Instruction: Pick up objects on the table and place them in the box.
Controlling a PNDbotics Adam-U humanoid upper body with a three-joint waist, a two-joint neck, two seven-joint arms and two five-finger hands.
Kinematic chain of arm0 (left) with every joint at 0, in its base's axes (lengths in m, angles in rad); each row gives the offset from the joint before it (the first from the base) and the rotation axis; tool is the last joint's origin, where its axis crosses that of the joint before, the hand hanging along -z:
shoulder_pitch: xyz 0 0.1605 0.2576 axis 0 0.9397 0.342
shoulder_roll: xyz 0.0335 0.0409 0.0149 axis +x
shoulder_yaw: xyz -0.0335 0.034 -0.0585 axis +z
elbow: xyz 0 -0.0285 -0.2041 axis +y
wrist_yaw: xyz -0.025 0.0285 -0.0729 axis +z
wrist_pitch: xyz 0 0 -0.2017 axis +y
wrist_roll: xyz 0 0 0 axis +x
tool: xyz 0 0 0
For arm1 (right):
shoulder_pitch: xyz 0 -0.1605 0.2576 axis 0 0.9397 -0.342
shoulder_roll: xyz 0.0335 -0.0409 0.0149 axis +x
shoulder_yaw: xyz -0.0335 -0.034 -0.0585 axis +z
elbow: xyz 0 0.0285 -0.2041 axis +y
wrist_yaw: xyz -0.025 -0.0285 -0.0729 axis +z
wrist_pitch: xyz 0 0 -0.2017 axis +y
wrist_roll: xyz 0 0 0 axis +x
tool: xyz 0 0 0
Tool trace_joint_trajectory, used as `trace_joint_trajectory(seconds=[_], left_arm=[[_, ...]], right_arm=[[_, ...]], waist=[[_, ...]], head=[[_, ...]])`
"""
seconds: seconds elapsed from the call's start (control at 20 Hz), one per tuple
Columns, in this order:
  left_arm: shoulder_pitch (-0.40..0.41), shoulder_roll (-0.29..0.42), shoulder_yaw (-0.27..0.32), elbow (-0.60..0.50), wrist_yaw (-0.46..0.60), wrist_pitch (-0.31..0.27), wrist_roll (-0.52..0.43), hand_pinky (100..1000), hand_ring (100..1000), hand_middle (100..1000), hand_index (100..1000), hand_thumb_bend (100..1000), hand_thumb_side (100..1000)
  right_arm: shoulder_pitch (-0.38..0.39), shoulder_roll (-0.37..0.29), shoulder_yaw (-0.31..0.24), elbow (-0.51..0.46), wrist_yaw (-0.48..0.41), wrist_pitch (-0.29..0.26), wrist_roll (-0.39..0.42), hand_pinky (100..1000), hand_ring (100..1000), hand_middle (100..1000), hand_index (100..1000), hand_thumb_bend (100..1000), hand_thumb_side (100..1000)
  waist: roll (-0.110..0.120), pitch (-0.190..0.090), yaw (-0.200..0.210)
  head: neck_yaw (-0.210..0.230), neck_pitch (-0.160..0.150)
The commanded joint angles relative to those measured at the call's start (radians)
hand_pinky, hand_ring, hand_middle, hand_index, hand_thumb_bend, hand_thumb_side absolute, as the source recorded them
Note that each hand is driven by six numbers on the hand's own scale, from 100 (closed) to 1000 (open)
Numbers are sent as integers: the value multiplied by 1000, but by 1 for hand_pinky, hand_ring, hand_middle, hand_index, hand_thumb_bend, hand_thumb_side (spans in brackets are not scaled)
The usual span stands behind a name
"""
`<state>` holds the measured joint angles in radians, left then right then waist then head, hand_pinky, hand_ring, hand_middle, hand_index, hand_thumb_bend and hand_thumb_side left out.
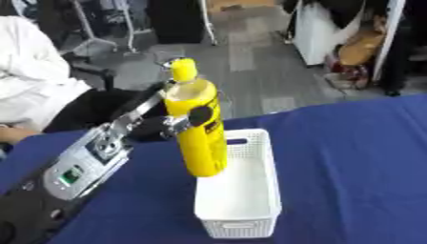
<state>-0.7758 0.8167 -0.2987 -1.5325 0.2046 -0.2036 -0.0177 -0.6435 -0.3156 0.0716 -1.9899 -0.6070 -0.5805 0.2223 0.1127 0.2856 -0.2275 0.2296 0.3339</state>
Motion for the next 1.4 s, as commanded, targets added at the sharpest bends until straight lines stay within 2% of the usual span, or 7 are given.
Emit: trace_joint_trajectory(seconds=[0.05, 0.25, 0.8, 0.85, 0.95, 1.05, 1.4], left_arm=[[-26, 5, 1, 13, -11, -32, 11, 100, 100, 100, 427, 214, 746], [-31, -4, -2, 33, -21, -74, 23, 100, 100, 100, 454, 211, 752], [-34, -14, -7, 72, -62, -125, -11, 169, 234, 329, 533, 189, 785], [-35, -14, -7, 73, -64, -129, -11, 238, 343, 441, 611, 228, 802], [-34, -12, -15, 71, -77, -144, -47, 573, 757, 851, 1000, 538, 835], [-32, -10, -25, 69, -80, -160, -129, 888, 973, 1000, 1000, 757, 922], [-40, -7, 3, 86, -61, -179, -265, 951, 1000, 1000, 1000, 851, 984]], right_arm=[[-22, -1, 0, -10, -6, 0, 4, 294, 368, 476, 663, 100, 952], [-28, 4, 0, -10, -9, 0, 5, 293, 367, 476, 663, 100, 953], [-37, 9, 0, -10, -10, 1, 3, 291, 367, 475, 662, 100, 955], [-37, 10, 0, -10, -10, 0, 3, 291, 366, 475, 662, 100, 955], [-38, 10, 0, -10, -11, -1, 2, 290, 366, 475, 662, 100, 960], [-39, 10, 0, -10, -12, -2, 1, 290, 366, 475, 662, 100, 966], [-38, 9, 0, -10, -11, -3, -1, 290, 366, 475, 663, 100, 965]], waist=[[-3, -14, -4], [-1, -12, -11], [5, -10, -18], [6, -10, -19], [7, -10, -20], [8, -10, -20], [7, -10, -17]], head=[[10, -10], [11, -14], [10, -16], [10, -16], [10, -15], [10, -14], [7, -12]])
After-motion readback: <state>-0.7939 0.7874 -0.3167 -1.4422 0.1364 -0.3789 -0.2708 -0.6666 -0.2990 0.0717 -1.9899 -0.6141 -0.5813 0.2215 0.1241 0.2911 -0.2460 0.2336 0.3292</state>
